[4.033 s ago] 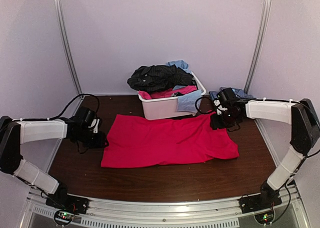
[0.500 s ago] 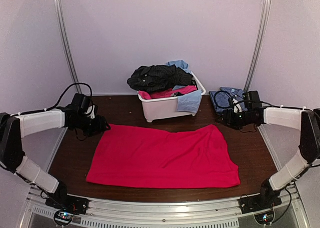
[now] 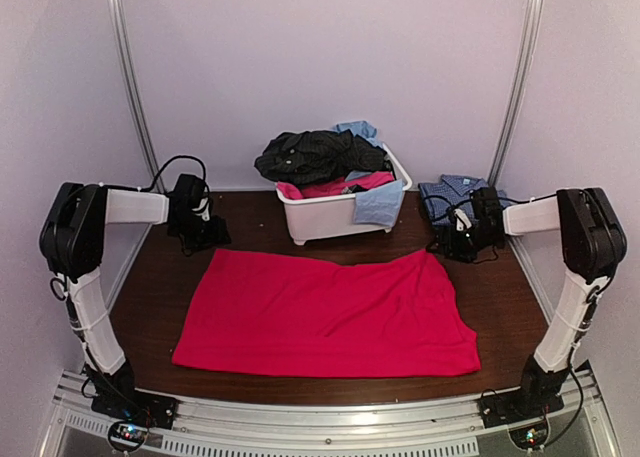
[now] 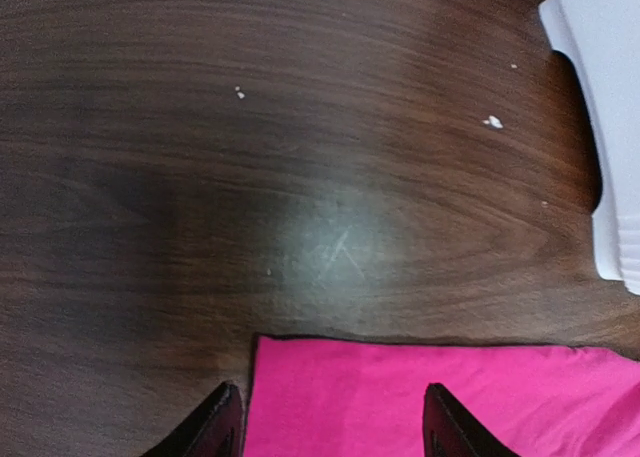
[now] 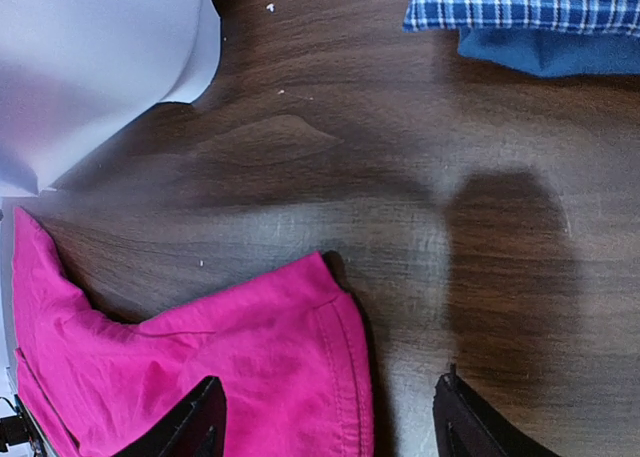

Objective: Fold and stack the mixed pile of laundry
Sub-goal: Pick up the 1/3-folded T-shirt from the center of the board.

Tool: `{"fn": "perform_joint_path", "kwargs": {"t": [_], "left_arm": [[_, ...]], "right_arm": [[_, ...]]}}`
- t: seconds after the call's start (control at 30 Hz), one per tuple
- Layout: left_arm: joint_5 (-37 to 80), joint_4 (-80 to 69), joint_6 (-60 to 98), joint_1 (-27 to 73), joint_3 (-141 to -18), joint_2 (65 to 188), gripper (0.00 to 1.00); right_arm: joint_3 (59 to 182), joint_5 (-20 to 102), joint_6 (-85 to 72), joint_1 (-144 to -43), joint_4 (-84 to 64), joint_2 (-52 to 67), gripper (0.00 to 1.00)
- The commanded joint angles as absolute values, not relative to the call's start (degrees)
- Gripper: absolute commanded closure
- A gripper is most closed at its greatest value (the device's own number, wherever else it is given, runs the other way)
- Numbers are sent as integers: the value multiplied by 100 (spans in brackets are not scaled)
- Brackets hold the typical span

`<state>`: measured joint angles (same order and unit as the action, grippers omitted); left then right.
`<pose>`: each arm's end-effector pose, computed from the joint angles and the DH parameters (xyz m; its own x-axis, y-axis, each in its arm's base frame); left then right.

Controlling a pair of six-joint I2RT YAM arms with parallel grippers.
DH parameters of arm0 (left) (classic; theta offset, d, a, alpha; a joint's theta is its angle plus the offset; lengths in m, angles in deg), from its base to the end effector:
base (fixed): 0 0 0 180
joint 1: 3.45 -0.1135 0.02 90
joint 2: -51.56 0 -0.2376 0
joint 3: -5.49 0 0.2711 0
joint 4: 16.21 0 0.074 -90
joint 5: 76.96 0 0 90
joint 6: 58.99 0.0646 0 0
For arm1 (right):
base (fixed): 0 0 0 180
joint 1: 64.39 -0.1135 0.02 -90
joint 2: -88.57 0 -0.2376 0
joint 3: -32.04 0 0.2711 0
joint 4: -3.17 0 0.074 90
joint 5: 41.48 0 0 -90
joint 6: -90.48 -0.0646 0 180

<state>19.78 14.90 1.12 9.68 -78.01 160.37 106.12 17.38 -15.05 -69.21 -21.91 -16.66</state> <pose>0.4054 -0.1024 0.1074 -0.8473 -0.3105 -0.4308 -0.1539 0.9200 -0.3604 0.3821 0.0657 0.0950 -0.8940 0.1546 -0.4205 -0.1235 0.8172 0.5630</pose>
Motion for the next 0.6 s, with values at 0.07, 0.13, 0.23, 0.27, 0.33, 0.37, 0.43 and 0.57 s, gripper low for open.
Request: {"fn": "perform_joint_path", "kwargs": {"t": [0.07, 0.13, 0.23, 0.27, 0.33, 0.37, 0.43, 0.57], "left_arm": [[1554, 1830, 351, 864, -8321, 16613, 36], [1672, 1817, 367, 859, -8391, 16780, 37], [1992, 1749, 404, 859, -8414, 16941, 44], [2050, 1709, 405, 859, -8374, 16935, 48], [2102, 1624, 403, 866, -8290, 16912, 55], [2123, 1585, 407, 860, -8268, 16907, 59], [2195, 1472, 429, 859, -8245, 16918, 68], [2244, 1417, 417, 855, -8329, 16897, 92]], "right_arm": [[10988, 1669, -1350, -6888, -2222, -2026, 29], [11084, 1739, -1305, -6886, -2244, -2162, 29], [11313, 1570, -1174, -6894, -2437, -2427, 31], [11341, 1466, -1146, -6896, -2472, -2488, 33], [11281, 1284, -1138, -6895, -2449, -2544, 38], [11251, 1231, -1139, -6902, -2417, -2561, 42], [11245, 1200, -1138, -6899, -2409, -2592, 52], [11403, 1130, -1166, -6897, -2473, -2527, 89]]}}
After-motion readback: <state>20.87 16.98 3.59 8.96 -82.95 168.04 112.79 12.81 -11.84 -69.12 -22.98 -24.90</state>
